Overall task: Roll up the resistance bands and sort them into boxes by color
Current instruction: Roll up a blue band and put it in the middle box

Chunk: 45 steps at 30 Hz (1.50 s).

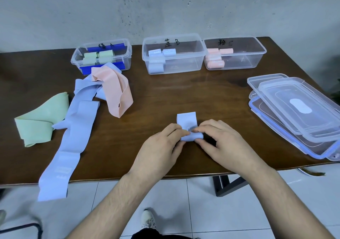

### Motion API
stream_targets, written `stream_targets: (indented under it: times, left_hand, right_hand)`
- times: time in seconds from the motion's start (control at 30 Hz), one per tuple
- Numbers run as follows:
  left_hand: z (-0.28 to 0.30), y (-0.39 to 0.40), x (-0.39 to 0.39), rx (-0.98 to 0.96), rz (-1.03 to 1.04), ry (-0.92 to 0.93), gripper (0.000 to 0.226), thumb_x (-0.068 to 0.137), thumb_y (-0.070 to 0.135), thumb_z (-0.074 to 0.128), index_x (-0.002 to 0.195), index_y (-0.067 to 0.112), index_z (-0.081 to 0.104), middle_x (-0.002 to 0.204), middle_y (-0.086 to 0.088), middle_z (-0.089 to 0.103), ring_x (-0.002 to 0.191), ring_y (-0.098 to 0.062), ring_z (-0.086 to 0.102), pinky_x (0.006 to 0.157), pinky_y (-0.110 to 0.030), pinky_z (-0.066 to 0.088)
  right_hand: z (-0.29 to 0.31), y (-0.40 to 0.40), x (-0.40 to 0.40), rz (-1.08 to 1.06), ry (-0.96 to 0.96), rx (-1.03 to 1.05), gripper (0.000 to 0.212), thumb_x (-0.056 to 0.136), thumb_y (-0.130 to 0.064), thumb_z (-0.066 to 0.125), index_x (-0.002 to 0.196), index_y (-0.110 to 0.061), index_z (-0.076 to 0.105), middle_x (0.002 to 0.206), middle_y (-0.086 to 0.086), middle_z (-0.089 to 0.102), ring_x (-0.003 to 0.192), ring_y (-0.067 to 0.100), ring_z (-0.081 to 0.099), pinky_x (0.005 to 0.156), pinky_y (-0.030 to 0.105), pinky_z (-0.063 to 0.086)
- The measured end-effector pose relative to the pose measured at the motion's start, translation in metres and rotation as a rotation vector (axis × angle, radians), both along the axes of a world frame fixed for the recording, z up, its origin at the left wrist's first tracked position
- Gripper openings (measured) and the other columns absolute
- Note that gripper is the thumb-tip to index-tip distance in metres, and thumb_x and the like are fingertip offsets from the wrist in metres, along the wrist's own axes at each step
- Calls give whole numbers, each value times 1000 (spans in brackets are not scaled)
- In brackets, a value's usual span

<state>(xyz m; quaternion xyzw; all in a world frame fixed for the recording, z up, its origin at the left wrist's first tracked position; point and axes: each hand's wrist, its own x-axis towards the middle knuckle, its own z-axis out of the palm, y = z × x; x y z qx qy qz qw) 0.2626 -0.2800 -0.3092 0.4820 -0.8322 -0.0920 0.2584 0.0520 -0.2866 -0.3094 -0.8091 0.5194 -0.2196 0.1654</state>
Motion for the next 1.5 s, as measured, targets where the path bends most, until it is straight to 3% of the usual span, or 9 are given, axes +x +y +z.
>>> stream_targets:
  times: [0.3,0.47,0.7,0.83,1.07,1.23,1.33,1.5]
  left_hand:
    - [0,-6,-2,54,53,-14,26,99,25,56,123,21,65,121,11,58,84,-11,64,67,-23,54]
    - [2,-7,-2,58,36,14,25,94,23,65,119,21,65,118,10,56,60,-6,46,57,-15,43]
    - [2,-15,-3,28,43,-20,23,94,21,65,117,20,67,113,8,61,71,-14,63,58,-22,49]
    - [1,-18,-3,34,72,-58,28,98,25,58,126,21,63,121,9,58,80,-16,65,62,-28,54]
    - [3,-17,-5,80,72,-60,31,95,24,64,126,22,61,122,9,52,63,-6,43,56,-6,28]
    - [6,-24,-7,81,69,-18,24,92,20,68,116,19,67,115,6,58,62,-7,47,57,-11,38]
    - [9,-23,-5,82,49,-36,25,92,21,66,117,19,66,117,7,58,68,-11,58,58,-19,47]
    - [13,-8,-2,77,2,-95,26,91,27,67,117,25,67,114,11,61,67,-9,58,56,-18,45]
  right_hand:
    - [-5,-7,0,-17,-39,-13,28,93,-26,68,120,-32,65,114,-24,54,99,4,51,76,11,37]
    - [-1,-14,-3,26,3,0,27,96,-34,61,123,-32,64,115,-23,56,101,6,53,85,20,45]
    - [1,-15,-1,19,41,19,38,97,-36,60,135,-34,56,122,-22,49,104,5,49,89,21,45]
    - [2,-16,3,-4,13,16,35,94,-28,66,128,-32,59,123,-19,51,104,5,50,87,20,45]
    - [5,-23,4,-3,7,12,27,97,-29,61,124,-28,62,120,-16,56,105,7,54,90,24,48]
    - [7,-27,5,8,-3,38,27,97,-29,62,124,-28,62,120,-15,56,106,7,54,91,26,48]
    - [9,-26,4,28,-8,25,24,96,-30,63,120,-29,63,116,-16,58,104,6,54,88,27,49]
    - [12,-10,-3,61,40,53,24,94,-34,64,118,-34,63,110,-24,55,99,1,49,83,19,43]
